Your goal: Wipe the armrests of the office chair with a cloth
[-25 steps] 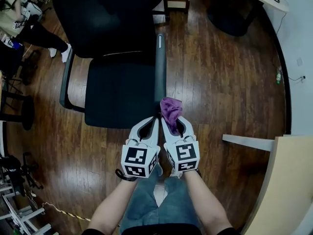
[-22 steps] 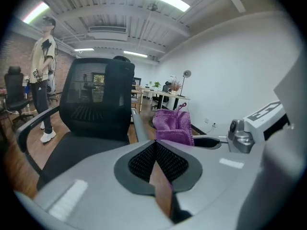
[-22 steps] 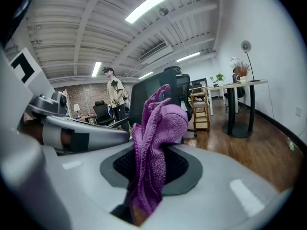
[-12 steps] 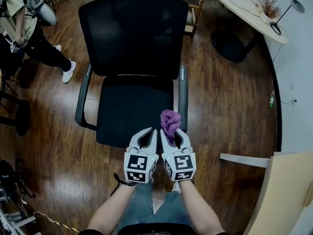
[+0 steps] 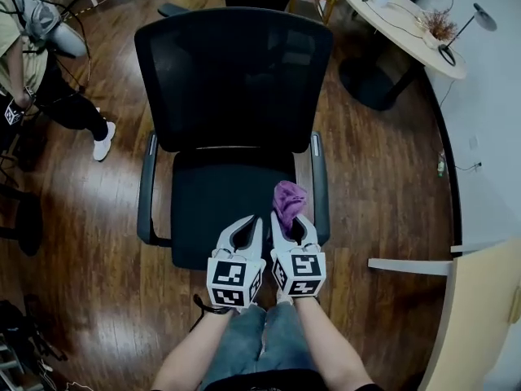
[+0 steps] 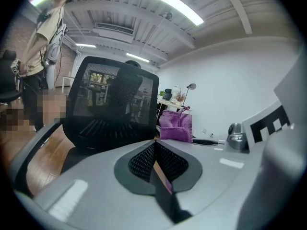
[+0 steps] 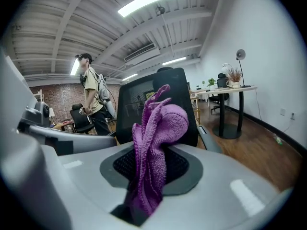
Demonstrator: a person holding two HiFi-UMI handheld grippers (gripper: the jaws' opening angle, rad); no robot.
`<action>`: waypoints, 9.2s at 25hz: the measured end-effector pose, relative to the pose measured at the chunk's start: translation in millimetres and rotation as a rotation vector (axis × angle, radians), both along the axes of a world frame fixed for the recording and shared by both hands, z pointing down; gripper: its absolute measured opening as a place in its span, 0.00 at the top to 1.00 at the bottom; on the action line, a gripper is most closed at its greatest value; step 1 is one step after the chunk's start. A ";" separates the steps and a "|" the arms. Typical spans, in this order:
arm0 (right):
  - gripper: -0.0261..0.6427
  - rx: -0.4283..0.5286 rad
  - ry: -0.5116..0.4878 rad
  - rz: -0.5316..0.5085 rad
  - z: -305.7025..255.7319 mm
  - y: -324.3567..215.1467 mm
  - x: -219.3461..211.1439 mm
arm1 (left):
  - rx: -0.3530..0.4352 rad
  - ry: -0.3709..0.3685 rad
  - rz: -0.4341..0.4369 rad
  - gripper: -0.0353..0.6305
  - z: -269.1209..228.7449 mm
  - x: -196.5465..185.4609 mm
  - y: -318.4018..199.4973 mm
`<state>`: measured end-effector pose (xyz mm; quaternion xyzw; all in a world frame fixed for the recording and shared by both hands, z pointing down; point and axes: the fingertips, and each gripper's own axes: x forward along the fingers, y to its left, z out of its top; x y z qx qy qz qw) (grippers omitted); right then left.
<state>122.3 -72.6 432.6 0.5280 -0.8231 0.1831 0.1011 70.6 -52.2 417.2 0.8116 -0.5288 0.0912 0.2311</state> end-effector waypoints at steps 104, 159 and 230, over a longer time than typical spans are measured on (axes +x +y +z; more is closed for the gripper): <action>0.81 -0.177 0.027 0.300 235.9 105.4 71.1 | -0.073 -0.097 0.298 0.94 184.3 33.3 77.2; 0.81 0.148 0.059 -0.171 -75.1 116.3 -122.7 | 0.104 -0.041 -0.122 0.94 -59.4 -126.7 109.5; 0.81 -0.032 0.118 -0.355 33.9 -45.8 -411.2 | -0.109 -0.044 -0.168 0.94 41.0 -399.6 -24.0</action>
